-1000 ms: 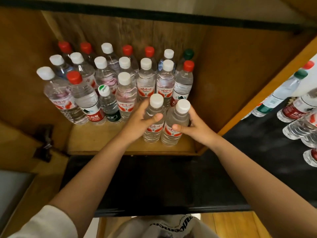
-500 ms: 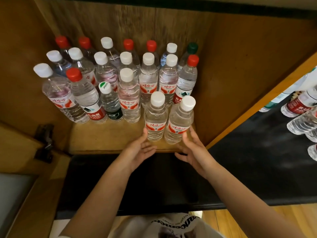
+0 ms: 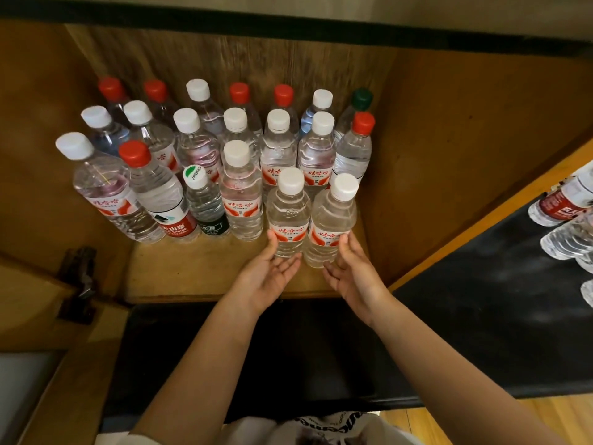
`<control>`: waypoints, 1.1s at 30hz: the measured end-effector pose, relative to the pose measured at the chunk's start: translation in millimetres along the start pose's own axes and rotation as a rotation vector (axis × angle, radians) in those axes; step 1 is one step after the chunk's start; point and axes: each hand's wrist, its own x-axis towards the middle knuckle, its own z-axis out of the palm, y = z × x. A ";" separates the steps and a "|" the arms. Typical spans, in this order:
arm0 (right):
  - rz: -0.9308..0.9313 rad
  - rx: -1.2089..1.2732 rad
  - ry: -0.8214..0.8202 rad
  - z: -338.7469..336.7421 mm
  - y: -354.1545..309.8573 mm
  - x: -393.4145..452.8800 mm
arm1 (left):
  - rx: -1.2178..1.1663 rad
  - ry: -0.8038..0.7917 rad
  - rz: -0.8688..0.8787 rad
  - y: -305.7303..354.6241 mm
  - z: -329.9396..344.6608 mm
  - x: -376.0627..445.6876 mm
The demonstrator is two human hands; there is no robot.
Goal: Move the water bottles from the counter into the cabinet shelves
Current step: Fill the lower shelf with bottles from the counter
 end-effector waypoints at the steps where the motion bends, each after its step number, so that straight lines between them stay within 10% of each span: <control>1: 0.003 0.006 0.003 1.7 -0.6 2.9 | -0.013 -0.004 0.008 1.0 0.6 1.5; 33: -0.005 -0.052 0.186 28.2 -22.9 52.6 | -0.049 0.048 -0.025 35.7 8.9 30.3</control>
